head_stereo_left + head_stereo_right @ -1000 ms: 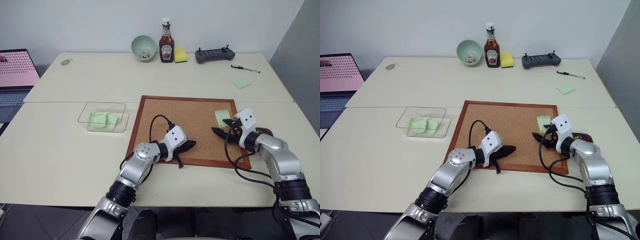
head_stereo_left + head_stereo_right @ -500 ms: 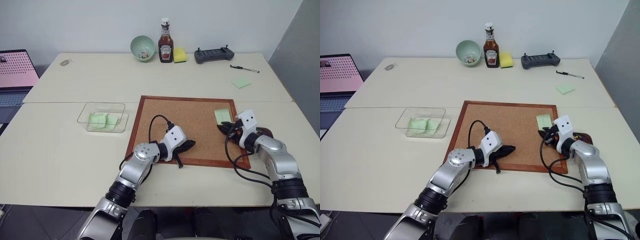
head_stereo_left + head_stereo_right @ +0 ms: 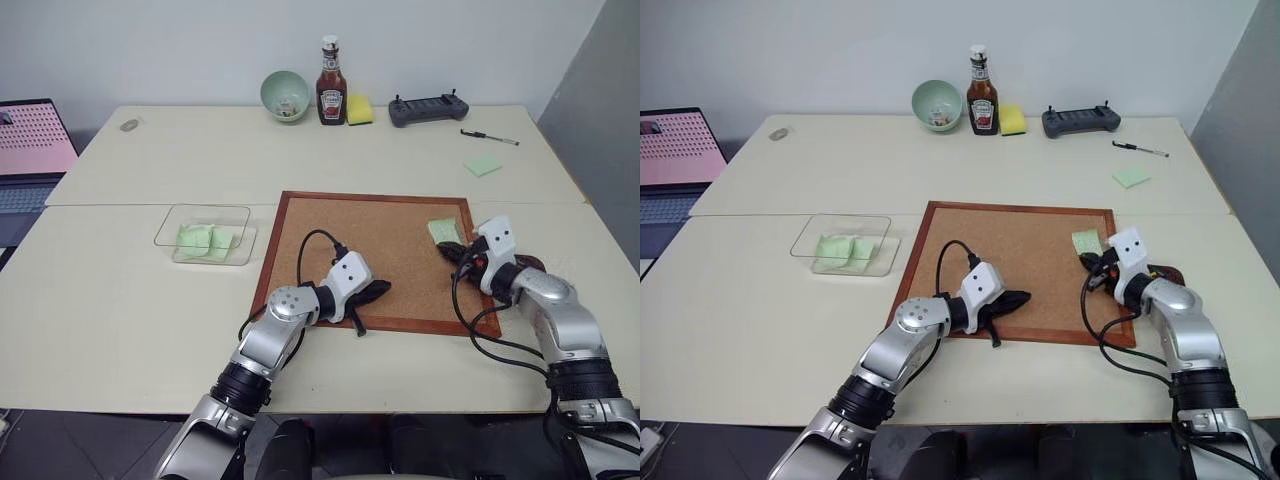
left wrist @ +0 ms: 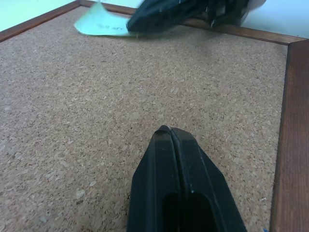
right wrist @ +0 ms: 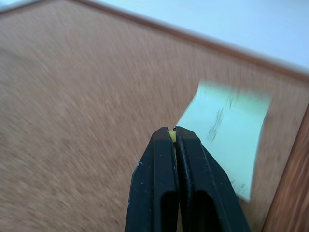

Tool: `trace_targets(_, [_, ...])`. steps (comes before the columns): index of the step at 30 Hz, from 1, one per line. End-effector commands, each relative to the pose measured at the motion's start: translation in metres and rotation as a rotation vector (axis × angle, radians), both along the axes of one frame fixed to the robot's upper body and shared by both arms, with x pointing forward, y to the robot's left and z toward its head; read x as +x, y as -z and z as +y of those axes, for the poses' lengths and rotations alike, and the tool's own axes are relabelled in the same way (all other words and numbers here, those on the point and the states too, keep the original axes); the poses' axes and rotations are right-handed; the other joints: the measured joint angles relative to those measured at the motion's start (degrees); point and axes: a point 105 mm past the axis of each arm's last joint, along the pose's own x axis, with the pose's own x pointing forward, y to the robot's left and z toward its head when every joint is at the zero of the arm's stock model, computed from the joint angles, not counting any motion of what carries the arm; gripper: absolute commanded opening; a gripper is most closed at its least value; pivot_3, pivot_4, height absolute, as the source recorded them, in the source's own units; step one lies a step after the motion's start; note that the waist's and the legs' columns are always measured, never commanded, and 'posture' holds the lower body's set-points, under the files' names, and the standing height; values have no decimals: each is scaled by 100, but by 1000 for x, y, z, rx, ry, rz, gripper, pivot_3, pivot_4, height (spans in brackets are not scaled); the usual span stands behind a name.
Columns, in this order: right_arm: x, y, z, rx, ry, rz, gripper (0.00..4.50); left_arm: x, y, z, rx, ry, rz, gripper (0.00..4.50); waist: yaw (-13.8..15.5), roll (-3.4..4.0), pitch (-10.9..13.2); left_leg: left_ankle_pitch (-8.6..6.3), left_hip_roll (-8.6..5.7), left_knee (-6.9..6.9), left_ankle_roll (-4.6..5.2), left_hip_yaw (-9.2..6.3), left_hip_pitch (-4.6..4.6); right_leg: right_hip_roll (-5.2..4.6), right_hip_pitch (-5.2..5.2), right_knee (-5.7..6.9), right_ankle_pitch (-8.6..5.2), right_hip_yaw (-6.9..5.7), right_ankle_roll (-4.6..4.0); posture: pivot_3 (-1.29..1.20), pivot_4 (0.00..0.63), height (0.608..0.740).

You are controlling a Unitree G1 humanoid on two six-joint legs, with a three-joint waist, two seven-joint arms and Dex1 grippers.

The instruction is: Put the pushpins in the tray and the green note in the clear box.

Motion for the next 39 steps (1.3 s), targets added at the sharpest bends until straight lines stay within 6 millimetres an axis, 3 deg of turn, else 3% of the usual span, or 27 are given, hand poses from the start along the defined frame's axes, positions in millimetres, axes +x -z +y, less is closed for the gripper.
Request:
trace_targets(1, [-8,-28,9,-17,-72,-91,31,-2,19,7,27,-35,70,0,0,-1,0,0,0,0,0,-1,0,0,1,-1,0,-1,0,0,150,740])
trace_targets(8, [-15,-32,24,-60,-145,-116,31,10,0,6,-65,-90,98,0,2,0,0,0,0,0,0,0,0,0,1,0,0,-1,0,0,150,740])
trace_targets(17, [-21,-28,38,-68,-187,-124,0,29,-45,12,-277,-205,199,1590,-8,-18,11,0,2,1,0,-2,-20,2,-21,1,0,-3,0,0,150,740])
trace_targets(32, [-27,-34,54,-152,-253,-247,0,29,-84,5,-605,-224,505,4439,-3,-27,16,1,0,5,-2,-10,-42,0,-30,-4,0,-12,0,0,150,740])
trace_targets(39, [-33,-40,62,-186,-297,-295,0,37,-80,-2,-652,-251,609,4485,2,-30,18,1,-1,9,-3,-9,-43,0,-29,-4,0,-11,0,0,150,740])
